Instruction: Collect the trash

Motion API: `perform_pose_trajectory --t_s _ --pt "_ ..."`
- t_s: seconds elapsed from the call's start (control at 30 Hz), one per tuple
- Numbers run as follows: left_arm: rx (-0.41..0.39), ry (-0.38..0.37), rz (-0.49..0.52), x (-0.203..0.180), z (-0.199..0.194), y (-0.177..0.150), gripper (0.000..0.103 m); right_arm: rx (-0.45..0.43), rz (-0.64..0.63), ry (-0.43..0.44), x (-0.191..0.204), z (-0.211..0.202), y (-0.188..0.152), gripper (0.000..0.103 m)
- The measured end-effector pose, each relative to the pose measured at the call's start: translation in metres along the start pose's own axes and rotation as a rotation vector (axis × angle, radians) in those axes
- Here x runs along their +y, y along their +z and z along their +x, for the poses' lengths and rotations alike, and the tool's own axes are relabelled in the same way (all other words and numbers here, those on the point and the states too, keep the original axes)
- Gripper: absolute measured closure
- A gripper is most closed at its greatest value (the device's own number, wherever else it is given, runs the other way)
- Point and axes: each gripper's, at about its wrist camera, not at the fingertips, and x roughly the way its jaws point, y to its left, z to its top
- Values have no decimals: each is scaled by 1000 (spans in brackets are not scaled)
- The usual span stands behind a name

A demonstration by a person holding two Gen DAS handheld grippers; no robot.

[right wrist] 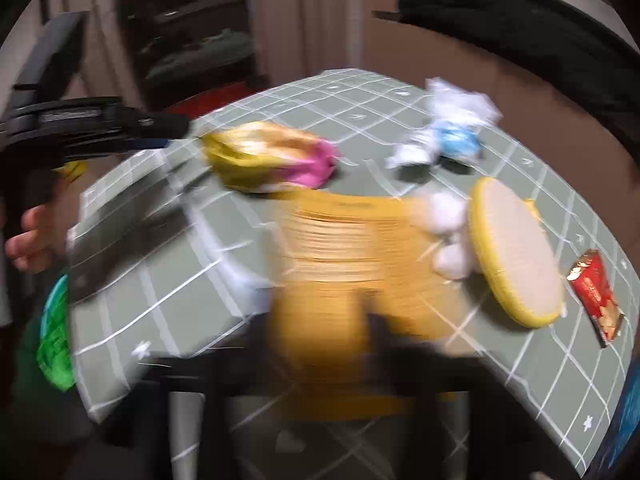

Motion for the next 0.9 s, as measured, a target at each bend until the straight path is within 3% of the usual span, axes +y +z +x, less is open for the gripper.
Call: perform_pose_trajectory --t_s 0.13,0.33,0.37,0.47,0.6,0.73,0.83,0.9 --pt "6 -25 12 -7 3 -1 54 3 30 12 -12 -10 2 99" --pt "14 -46 53 -24 6 -3 54 -65 89 9 -36 -44 -3 98" --pt "14 -49 56 -26 6 -3 54 -57 90 10 -41 -44 -3 93" --pt "11 -52 70 -30 4 -4 54 -2 116 49 -62 -31 -12 50" --pt "5 -40 78 -30 2 -4 54 -6 215 23 -90 -10 -15 50" --pt "17 -34 67 -28 5 -5 54 -35 236 18 -96 4 -3 48" --pt "21 -34 65 -28 6 -6 54 -20 240 50 -91 12 9 29" --pt "20 -32 60 -27 7 -6 54 -16 250 82 -87 17 11 8"
